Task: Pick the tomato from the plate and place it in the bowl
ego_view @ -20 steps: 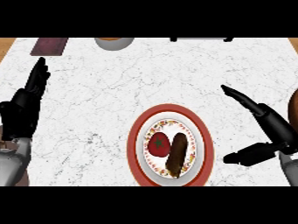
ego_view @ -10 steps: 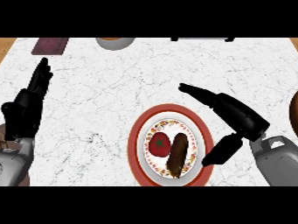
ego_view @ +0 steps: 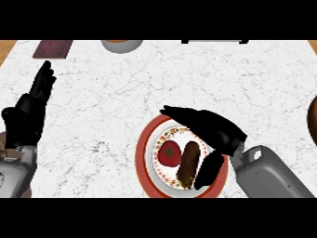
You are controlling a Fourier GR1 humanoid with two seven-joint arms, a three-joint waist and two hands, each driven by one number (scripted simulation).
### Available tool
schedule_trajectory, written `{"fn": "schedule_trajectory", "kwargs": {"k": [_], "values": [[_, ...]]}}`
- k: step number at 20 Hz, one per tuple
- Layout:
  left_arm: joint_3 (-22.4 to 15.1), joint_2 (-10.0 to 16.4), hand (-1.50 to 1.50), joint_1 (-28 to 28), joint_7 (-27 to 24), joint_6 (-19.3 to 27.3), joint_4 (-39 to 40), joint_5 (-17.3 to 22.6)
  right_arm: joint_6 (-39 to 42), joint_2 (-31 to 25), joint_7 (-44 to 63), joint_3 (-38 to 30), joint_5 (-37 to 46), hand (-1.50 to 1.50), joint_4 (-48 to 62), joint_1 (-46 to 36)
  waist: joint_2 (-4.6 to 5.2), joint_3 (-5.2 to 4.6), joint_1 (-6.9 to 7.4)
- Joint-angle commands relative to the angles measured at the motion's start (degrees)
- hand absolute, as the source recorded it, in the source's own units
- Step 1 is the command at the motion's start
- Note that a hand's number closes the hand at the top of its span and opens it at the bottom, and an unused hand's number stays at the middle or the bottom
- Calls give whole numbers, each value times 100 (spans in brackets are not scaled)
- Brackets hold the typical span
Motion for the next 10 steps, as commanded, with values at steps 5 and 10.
{"fn": "schedule_trajectory", "kwargs": {"k": [5,10], "values": [[187,-147,0,-580,290,-121,294,-206,1,487,203,473,932,-150,862,78,14,4,-24],[378,-499,0,-619,-238,-283,906,-277,334,810,331,157,1111,-150,862,-56,13,2,-46]]}}
